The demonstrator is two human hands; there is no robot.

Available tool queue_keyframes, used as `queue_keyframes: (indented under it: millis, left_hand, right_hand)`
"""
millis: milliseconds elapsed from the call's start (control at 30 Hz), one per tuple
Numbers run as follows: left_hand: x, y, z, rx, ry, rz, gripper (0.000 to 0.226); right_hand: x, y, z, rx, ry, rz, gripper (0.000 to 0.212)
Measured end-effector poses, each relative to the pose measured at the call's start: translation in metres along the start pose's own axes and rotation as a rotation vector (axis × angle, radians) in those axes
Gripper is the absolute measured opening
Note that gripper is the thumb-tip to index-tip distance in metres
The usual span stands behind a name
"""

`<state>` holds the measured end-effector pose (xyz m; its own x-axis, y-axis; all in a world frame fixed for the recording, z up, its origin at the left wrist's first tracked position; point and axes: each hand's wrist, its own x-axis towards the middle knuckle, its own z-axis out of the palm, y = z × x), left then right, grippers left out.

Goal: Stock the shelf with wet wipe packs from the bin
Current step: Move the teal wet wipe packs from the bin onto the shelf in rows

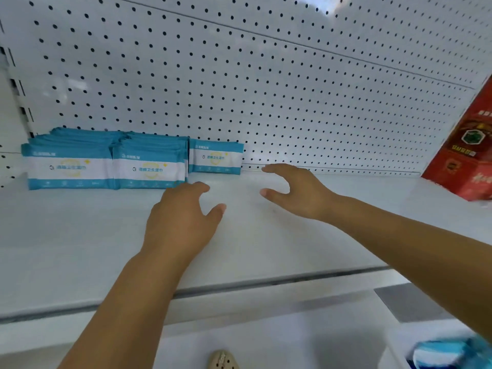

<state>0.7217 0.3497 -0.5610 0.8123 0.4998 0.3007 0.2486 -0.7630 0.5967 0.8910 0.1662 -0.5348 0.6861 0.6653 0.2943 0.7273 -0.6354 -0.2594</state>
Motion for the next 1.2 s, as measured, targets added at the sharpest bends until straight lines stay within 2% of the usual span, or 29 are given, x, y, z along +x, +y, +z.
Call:
queue_keyframes:
  millis: [133, 333, 667, 800, 933, 1100, 1200]
  left_hand:
    - [-0.026, 0.034, 0.014, -0.046, -0.016, 0.122, 0.056]
    - [-0.073, 0.094, 0.044, -0.266, -0.101, 0.251, 0.047]
    - [-0.131, 0.204, 0.132, -0.293, -0.280, 0.458, 0.044]
    - [-0.164, 0.198, 0.185, -0.323, -0.491, 0.476, 0.044]
    - [-0.182, 0.173, 0.228, -0.234, -0.695, 0.438, 0.053]
    - [-0.184, 0.177, 0.255, -0.161, -0.697, 0.497, 0.055]
    - [-0.182, 0.179, 0.270, -0.037, -0.722, 0.528, 0.060]
  right_hand:
    - [-0.052, 0.011, -0.027, 0.030, 0.030, 0.056, 0.056]
    - [-0.146, 0.053, -0.073, 0.037, 0.049, 0.170, 0.053]
    - [-0.288, 0.141, -0.117, -0.006, 0.121, 0.460, 0.036]
    - [-0.331, 0.183, -0.104, -0.031, 0.096, 0.604, 0.036]
    - [-0.366, 0.227, -0.079, 0.024, 0.123, 0.847, 0.031]
    - [-0.384, 0.275, -0.051, 0.010, 0.123, 1.122, 0.030]
    - [-0.385, 0.292, -0.036, -0.021, 0.088, 1.201, 0.043]
